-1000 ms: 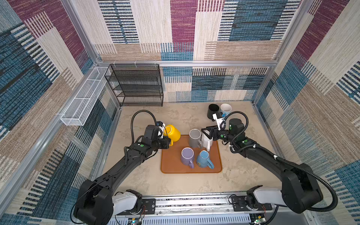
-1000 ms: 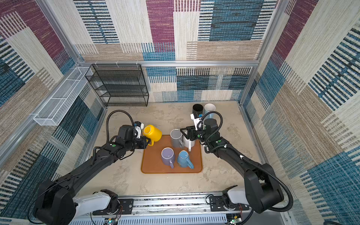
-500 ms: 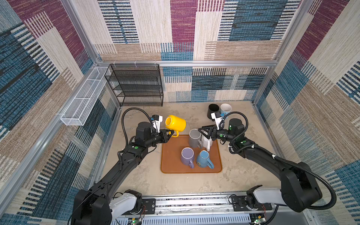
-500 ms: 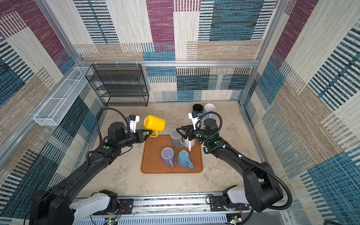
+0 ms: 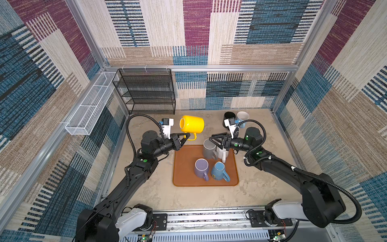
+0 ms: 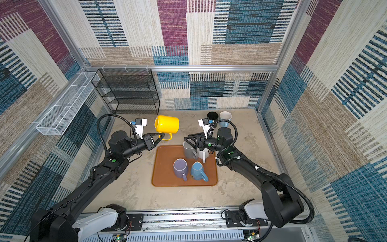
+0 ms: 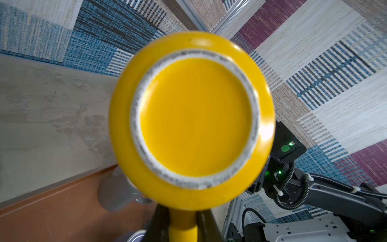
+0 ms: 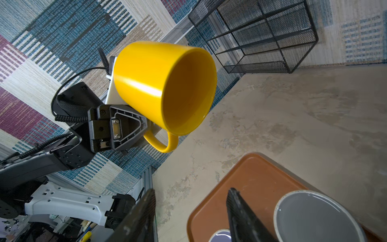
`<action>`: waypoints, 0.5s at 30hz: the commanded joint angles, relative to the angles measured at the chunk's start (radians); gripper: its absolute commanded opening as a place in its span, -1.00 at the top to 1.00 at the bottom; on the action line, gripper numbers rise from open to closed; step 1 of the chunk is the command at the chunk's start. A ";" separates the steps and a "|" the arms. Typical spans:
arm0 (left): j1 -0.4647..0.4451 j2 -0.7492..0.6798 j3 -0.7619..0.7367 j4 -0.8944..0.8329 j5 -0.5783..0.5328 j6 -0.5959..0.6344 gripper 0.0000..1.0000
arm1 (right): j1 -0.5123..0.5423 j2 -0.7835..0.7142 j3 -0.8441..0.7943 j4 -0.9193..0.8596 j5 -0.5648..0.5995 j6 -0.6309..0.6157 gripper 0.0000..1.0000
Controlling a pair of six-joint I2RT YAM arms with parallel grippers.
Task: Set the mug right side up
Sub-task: 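Lift the yellow mug and tilt it toward the right gripper, which approaches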
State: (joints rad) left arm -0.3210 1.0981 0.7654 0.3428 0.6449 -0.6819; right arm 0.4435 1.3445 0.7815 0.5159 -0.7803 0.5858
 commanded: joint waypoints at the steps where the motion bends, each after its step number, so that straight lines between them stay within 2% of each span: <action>1: 0.000 -0.007 -0.007 0.232 0.054 -0.051 1.00 | 0.012 -0.005 0.018 0.081 -0.035 0.041 -0.16; 15: -0.001 0.035 -0.032 0.540 0.102 -0.185 1.00 | 0.044 0.005 0.045 0.171 -0.060 0.092 -0.18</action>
State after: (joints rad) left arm -0.3210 1.1229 0.7338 0.6853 0.7238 -0.8200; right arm 0.4808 1.3445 0.8097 0.6155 -0.8204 0.6506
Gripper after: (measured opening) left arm 0.162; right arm 0.590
